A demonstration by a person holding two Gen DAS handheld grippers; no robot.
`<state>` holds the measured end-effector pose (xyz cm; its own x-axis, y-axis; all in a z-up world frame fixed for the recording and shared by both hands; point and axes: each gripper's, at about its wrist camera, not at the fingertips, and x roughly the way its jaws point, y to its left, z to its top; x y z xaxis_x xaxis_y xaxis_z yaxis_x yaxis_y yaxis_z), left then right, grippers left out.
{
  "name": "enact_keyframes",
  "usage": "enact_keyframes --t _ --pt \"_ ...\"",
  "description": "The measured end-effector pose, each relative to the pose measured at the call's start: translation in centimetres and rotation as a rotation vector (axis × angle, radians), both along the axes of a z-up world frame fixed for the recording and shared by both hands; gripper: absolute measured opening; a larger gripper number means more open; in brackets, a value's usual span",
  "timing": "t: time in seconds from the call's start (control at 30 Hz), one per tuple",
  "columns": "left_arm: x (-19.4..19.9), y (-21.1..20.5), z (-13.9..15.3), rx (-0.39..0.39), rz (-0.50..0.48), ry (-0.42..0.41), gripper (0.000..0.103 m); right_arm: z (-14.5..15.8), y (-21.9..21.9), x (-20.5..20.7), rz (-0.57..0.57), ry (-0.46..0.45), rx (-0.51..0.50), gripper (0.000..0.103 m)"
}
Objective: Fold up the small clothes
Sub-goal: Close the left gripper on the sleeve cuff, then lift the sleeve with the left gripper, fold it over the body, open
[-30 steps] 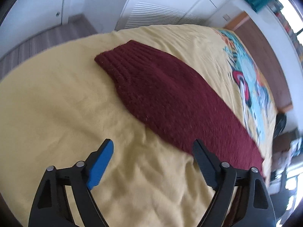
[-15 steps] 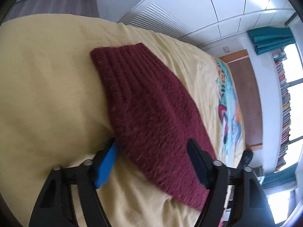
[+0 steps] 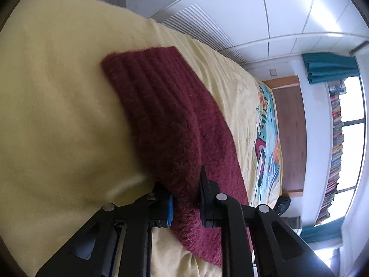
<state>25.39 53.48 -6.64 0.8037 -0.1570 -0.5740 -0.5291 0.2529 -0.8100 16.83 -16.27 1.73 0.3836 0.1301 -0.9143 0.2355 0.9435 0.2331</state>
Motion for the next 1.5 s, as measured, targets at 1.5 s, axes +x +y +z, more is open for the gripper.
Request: enact_keyframes --t 1.5 --pt "15.1 -46.5 12.4 0.101 -0.773 -0.126 0.009 -0.8 -11.2 -6.8 -0.157 -0.065 0.074 0.039"
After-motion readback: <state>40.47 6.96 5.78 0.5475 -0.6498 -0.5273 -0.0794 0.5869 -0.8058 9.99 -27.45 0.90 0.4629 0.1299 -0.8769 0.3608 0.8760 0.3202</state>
